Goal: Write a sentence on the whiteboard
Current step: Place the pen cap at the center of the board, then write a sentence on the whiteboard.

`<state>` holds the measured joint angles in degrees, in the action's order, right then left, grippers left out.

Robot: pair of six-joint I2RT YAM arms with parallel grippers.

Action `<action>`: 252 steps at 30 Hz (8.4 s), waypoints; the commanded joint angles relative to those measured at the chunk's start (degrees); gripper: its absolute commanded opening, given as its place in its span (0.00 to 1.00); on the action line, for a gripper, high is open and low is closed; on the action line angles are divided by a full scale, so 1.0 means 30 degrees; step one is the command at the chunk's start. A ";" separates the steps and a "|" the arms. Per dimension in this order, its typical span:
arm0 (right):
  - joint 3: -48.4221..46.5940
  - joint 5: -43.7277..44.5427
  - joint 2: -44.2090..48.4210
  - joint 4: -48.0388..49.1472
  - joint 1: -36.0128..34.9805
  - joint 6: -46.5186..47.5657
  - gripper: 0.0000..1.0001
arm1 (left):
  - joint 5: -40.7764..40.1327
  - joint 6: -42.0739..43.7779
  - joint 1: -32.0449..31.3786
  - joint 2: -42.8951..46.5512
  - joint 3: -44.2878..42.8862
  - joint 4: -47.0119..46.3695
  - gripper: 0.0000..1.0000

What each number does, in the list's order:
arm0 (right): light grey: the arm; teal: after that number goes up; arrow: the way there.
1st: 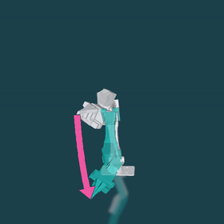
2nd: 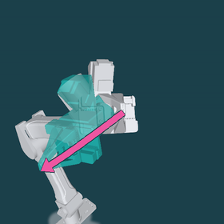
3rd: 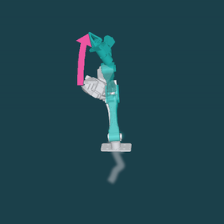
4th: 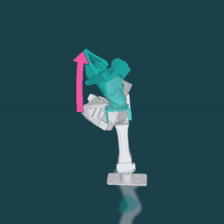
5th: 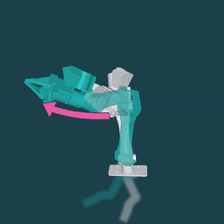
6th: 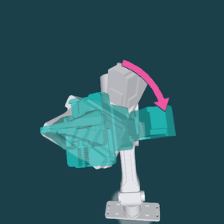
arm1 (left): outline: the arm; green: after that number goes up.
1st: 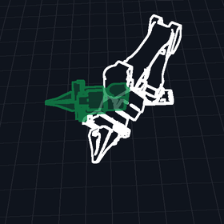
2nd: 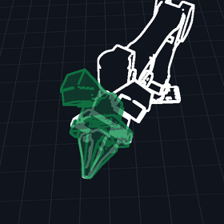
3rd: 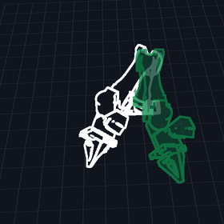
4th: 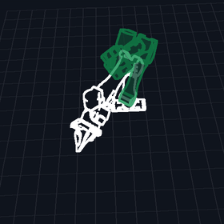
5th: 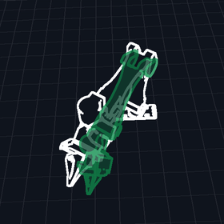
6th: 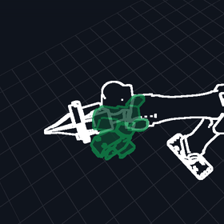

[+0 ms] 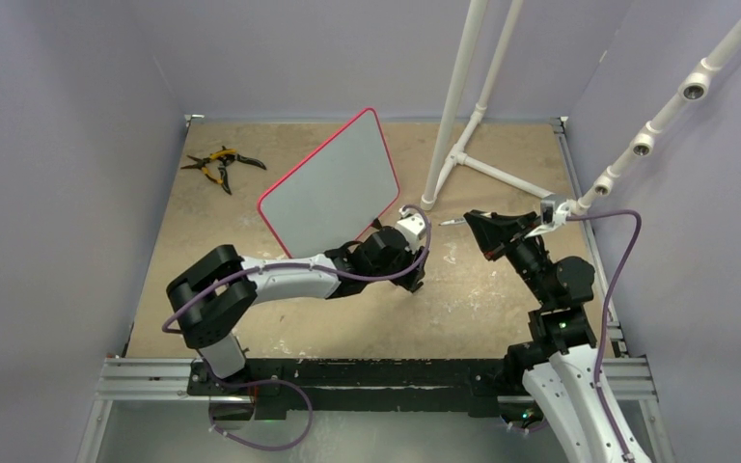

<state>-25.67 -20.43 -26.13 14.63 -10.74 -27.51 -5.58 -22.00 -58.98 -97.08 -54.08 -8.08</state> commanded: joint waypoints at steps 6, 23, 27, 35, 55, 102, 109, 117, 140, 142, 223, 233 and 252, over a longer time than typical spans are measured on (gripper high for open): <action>0.0784 -0.0807 0.0107 0.1685 0.0036 0.0237 0.05 | -0.1815 0.1500 0.1094 0.4105 -0.2298 0.2328 0.58; 0.0417 -0.5446 -0.4905 0.7709 -0.1567 0.0288 0.00 | 0.1263 0.3549 0.9554 0.8370 -0.9696 1.2331 0.61; -0.0896 -0.3726 -0.6797 0.8446 -0.4440 0.0826 0.00 | 0.2176 0.3212 1.2888 0.9252 -0.8917 1.2264 0.62; -0.3369 -0.3801 -1.1218 1.1975 -0.6756 -0.0397 0.00 | 0.5996 0.3540 1.4531 1.1692 -0.5792 1.0634 0.64; -0.9653 -0.2007 -2.0391 1.6983 -1.1828 -0.1941 0.00 | 0.7122 0.4279 1.5763 1.4708 -0.0097 0.6075 0.50; -1.2974 0.0836 -2.6407 2.0539 -1.2240 -0.3322 0.00 | 0.7105 0.4579 1.6200 1.4693 0.0597 0.5915 0.19; -1.2712 0.1283 -2.6433 1.9821 -1.2239 -0.2853 0.00 | 0.7207 0.4535 1.6290 1.4693 0.0549 0.5878 0.18; -1.1777 0.1372 -2.6419 1.9624 -1.2239 -0.2762 0.00 | 0.7310 0.4520 1.6407 1.4708 0.0556 0.5827 0.18; -1.0939 0.0629 -2.5714 2.0263 -1.2239 -0.3380 0.00 | 0.7716 0.4374 1.6672 1.4642 0.0579 0.5684 0.17; -1.0955 0.0520 -2.5480 2.0710 -1.2239 -0.3679 0.00 | 0.7727 0.4359 1.6701 1.4635 0.0589 0.5680 0.17; -1.0486 0.1797 -2.6998 2.0628 -1.2758 -0.3488 0.00 | 0.8614 0.4169 1.7155 1.4547 0.0655 0.5387 0.13; -1.0369 0.1744 -2.6848 2.0643 -1.2855 -0.3349 0.00 | 0.8666 0.4136 1.7199 1.4488 0.0653 0.5358 0.12; -0.9999 0.4247 -2.5823 2.1486 -1.2884 -0.2649 0.00 | 0.8785 0.4139 1.7254 1.4488 0.0684 0.5329 0.12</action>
<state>-55.77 -11.64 -106.76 75.96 -49.23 -37.91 18.96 -8.97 -7.55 -53.52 -52.60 9.43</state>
